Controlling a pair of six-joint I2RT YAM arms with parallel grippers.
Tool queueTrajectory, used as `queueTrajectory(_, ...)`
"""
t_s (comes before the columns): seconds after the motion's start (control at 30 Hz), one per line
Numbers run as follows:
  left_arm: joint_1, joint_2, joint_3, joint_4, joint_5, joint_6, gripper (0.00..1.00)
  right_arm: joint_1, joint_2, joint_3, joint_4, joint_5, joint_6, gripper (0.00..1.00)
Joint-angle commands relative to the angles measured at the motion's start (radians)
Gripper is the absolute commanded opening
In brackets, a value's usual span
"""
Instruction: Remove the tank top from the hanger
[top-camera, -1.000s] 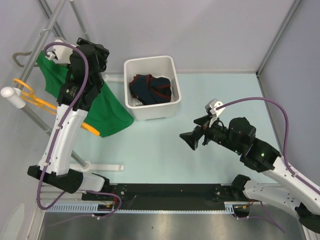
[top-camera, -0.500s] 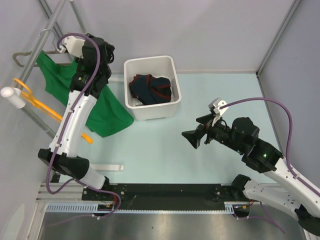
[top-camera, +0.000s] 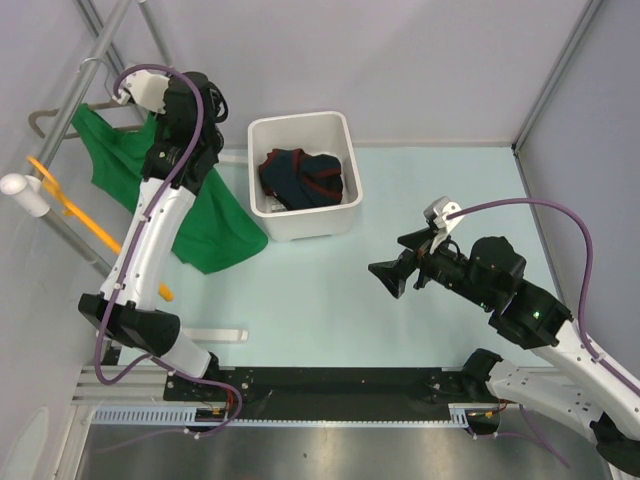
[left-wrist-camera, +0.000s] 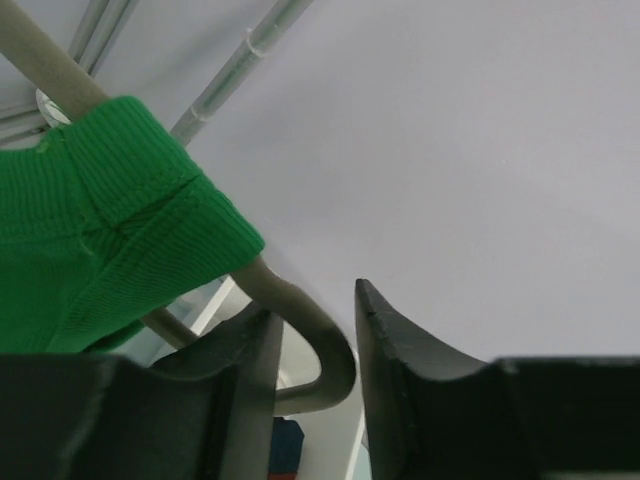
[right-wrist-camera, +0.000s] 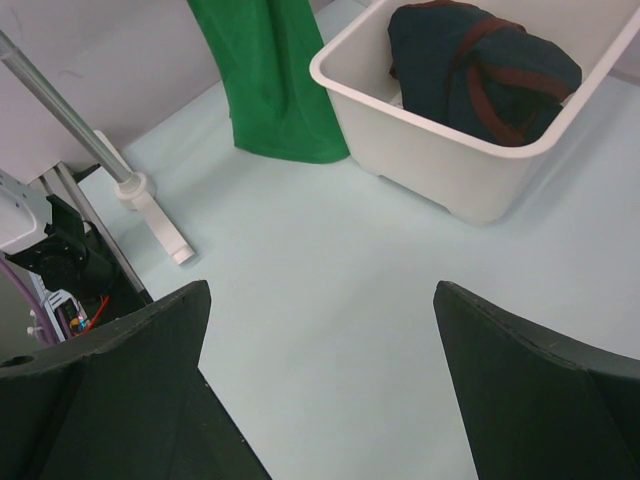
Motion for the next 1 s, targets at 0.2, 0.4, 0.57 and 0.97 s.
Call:
queueTrajectory(0.2,0.016,-0.064,-0.056,0.172,0.003,0.100,0.14,-0.007,-0.018,0.018,0.006,0.019,-0.005,1.00)
queueTrajectory(0.4,0.013,-0.075,-0.052,0.189,0.030,0.136,0.00,-0.008,-0.008,0.013,0.012,0.011,0.001,1.00)
queueTrajectory(0.57,-0.036,-0.090,-0.032,0.236,-0.006,0.230,0.00,-0.010,-0.008,0.014,0.014,0.010,0.004,1.00)
queueTrajectory(0.97,-0.136,-0.229,-0.167,0.279,0.061,0.276,0.00,-0.010,0.016,0.025,0.023,-0.010,0.025,1.00)
